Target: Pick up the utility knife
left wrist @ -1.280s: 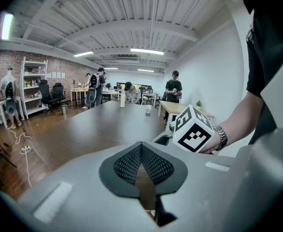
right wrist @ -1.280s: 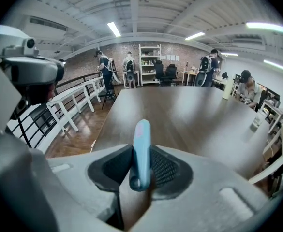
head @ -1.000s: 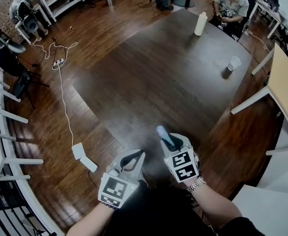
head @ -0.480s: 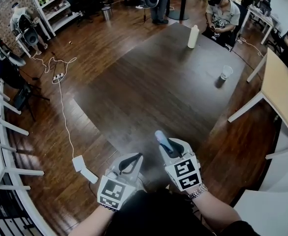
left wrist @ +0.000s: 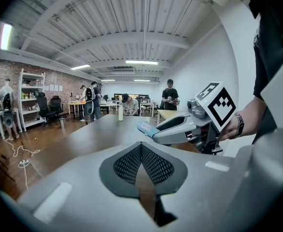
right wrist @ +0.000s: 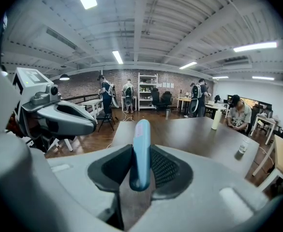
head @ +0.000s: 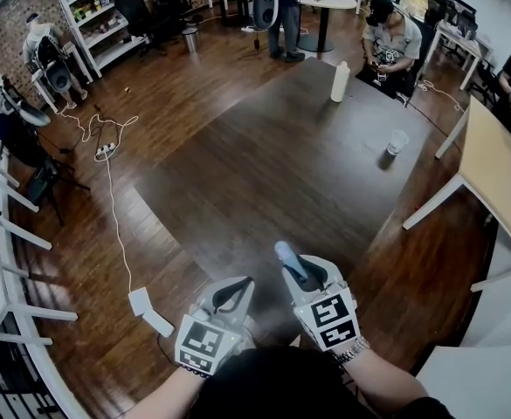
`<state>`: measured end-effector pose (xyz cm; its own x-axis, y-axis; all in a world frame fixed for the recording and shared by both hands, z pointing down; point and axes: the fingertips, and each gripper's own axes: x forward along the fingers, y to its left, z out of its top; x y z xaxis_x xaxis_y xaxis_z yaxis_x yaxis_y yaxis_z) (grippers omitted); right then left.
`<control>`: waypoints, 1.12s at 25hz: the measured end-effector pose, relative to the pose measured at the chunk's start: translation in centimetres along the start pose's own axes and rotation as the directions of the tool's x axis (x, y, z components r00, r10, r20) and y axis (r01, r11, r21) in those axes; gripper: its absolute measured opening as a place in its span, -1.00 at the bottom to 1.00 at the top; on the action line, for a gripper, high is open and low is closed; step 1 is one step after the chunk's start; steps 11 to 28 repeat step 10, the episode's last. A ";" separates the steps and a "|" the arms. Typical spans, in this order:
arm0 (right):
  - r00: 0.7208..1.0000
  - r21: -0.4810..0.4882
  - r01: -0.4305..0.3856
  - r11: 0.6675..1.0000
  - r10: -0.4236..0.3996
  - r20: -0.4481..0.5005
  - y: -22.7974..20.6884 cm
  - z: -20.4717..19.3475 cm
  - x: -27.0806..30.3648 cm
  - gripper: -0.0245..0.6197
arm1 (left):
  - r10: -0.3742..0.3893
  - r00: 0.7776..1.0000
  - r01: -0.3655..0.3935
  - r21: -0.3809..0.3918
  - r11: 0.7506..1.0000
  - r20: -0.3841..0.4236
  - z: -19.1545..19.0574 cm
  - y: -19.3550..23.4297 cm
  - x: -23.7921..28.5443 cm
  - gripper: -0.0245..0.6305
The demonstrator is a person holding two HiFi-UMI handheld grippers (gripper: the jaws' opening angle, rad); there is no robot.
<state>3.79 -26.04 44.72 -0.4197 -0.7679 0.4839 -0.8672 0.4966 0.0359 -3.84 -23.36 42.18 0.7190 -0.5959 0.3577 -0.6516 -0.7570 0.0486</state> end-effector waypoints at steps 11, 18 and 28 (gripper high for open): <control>1.000 -0.008 -0.017 1.000 0.017 0.008 0.5 0.0 -1.1 -0.58 | 0.002 1.000 -0.002 0.000 1.000 0.003 0.0 -1.1 0.0 -0.87; 1.000 -0.008 -0.017 1.000 0.017 0.008 0.5 0.0 -1.1 -0.58 | 0.002 1.000 -0.002 0.000 1.000 0.003 0.0 -1.1 0.0 -0.87; 1.000 -0.008 -0.017 1.000 0.017 0.008 0.5 0.0 -1.1 -0.58 | 0.002 1.000 -0.002 0.000 1.000 0.003 0.0 -1.1 0.0 -0.87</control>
